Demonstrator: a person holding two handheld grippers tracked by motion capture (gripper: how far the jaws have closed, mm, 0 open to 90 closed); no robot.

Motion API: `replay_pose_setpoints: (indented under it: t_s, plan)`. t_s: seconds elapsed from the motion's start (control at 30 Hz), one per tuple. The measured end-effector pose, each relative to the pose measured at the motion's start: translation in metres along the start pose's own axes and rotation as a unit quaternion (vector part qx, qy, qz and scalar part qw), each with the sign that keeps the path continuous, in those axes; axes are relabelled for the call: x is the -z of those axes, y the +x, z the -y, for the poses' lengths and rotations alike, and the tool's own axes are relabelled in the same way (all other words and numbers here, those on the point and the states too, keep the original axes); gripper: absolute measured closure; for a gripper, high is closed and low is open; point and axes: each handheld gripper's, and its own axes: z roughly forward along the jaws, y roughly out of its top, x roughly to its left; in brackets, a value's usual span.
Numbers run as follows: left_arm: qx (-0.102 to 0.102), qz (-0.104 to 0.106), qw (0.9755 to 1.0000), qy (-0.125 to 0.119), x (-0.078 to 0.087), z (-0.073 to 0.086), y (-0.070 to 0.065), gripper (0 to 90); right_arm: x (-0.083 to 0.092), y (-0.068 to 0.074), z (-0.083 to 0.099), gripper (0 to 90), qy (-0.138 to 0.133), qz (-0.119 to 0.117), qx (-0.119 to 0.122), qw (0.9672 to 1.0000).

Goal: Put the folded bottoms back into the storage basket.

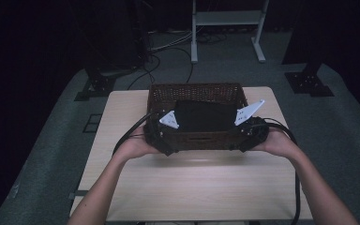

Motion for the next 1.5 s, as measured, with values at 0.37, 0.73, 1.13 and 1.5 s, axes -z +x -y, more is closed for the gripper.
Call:
replay_pose_setpoints:
  t_s: [0.37, 0.73, 1.13, 1.5]
  plan:
    - [0.004, 0.004, 1.0000, -0.004, -0.004, 0.012, -0.010, 21.1, -0.009, 0.009, 0.012, 37.5, -0.002, -0.008, -0.001, 1.0000]
    - [0.014, 0.005, 0.9998, -0.010, -0.007, 0.030, -0.020, 19.8, -0.017, 0.018, 0.028, 37.1, -0.008, -0.016, -0.010, 0.9998]
    - [0.023, 0.006, 0.9996, -0.014, -0.014, 0.046, -0.026, 19.3, -0.022, 0.023, 0.038, 37.0, -0.008, -0.019, -0.016, 0.9997]
    - [0.029, 0.011, 0.9995, -0.008, -0.027, 0.059, -0.034, 19.1, -0.028, 0.026, 0.053, 36.2, -0.005, -0.023, -0.022, 0.9995]
